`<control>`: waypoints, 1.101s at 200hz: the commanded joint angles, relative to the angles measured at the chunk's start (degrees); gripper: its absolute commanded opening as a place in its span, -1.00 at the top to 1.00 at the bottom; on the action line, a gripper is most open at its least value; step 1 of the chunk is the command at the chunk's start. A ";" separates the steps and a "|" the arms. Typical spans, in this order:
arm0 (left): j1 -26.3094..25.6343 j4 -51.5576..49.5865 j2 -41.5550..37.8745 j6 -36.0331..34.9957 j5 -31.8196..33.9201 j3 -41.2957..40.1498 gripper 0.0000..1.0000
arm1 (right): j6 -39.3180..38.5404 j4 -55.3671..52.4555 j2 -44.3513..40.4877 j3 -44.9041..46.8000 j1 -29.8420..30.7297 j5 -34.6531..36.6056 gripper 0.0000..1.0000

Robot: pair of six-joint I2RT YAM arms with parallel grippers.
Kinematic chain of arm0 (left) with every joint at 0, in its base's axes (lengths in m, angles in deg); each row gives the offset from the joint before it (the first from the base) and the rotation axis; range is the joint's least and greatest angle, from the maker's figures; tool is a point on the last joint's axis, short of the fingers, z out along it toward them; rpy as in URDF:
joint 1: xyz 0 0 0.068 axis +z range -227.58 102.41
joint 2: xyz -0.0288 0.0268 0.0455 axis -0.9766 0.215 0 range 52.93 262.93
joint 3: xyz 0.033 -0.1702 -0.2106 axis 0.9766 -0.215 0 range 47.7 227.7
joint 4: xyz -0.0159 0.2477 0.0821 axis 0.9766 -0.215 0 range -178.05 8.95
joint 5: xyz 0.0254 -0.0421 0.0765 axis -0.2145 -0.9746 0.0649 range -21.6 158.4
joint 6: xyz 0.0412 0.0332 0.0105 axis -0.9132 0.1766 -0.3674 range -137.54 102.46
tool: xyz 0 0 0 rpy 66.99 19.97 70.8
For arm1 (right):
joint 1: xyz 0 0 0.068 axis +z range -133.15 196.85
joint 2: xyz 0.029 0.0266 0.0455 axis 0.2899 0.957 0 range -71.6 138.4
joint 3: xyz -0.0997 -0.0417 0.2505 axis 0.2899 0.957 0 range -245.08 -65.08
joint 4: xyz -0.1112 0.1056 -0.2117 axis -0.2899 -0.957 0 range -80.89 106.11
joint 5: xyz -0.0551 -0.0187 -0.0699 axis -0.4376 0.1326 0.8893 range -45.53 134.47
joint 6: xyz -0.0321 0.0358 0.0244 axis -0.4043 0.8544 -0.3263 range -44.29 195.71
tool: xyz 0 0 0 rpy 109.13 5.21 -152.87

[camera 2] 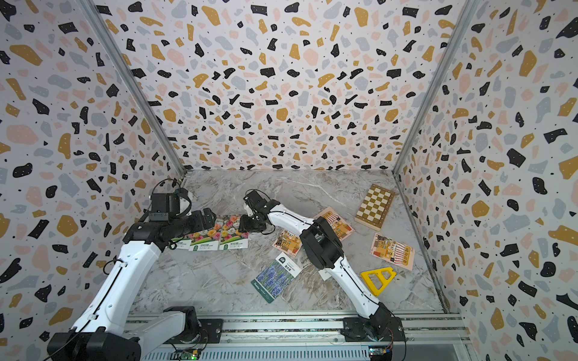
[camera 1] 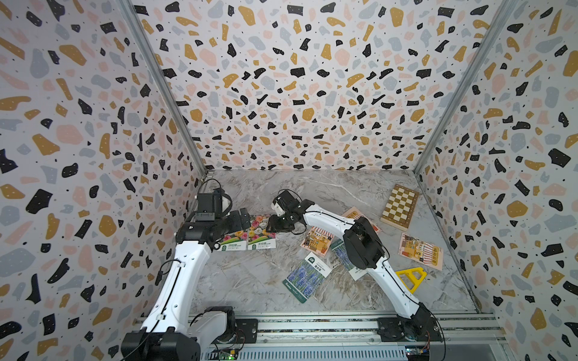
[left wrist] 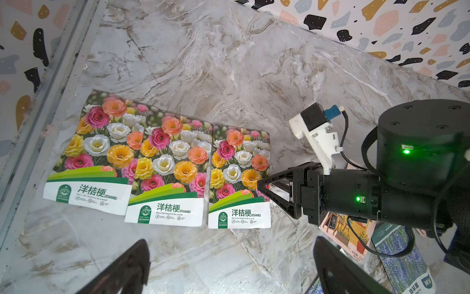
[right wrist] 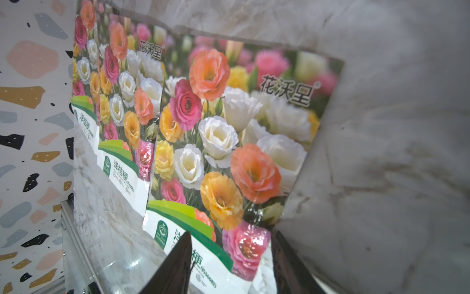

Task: Arrange the seed packets in a row
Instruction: Place the seed packet at the center of the board, then pick up the seed packet from the center of the board.

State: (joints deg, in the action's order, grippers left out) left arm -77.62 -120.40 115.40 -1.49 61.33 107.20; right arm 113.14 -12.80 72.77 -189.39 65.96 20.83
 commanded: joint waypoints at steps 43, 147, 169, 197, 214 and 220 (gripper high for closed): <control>0.30 0.48 -0.25 -0.57 -0.75 -0.50 -0.98 | -0.52 0.89 -0.58 -0.87 -0.21 -4.98 -0.01; 0.21 0.65 3.94 -0.60 -7.06 -0.33 -0.98 | -5.38 9.79 -27.91 27.98 -6.64 7.46 -0.41; -0.18 0.70 7.52 -0.06 -13.32 0.64 -0.98 | -4.47 14.24 -37.20 41.71 -12.04 8.02 -0.43; -5.02 -0.91 12.17 0.41 -14.53 3.73 -0.98 | -3.50 18.96 -46.75 56.60 -20.31 4.89 -0.47; -8.24 -0.63 14.63 1.83 -14.82 5.08 -0.98 | -3.82 20.84 -50.49 63.33 -24.90 2.28 -0.48; -9.31 0.15 15.41 2.64 -15.53 5.22 -0.98 | -4.10 21.48 -51.32 65.32 -26.65 0.89 -0.48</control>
State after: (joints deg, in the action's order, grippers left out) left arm -83.28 -120.86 128.96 -0.87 49.20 109.58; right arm 109.27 5.63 24.91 -131.23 43.09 25.53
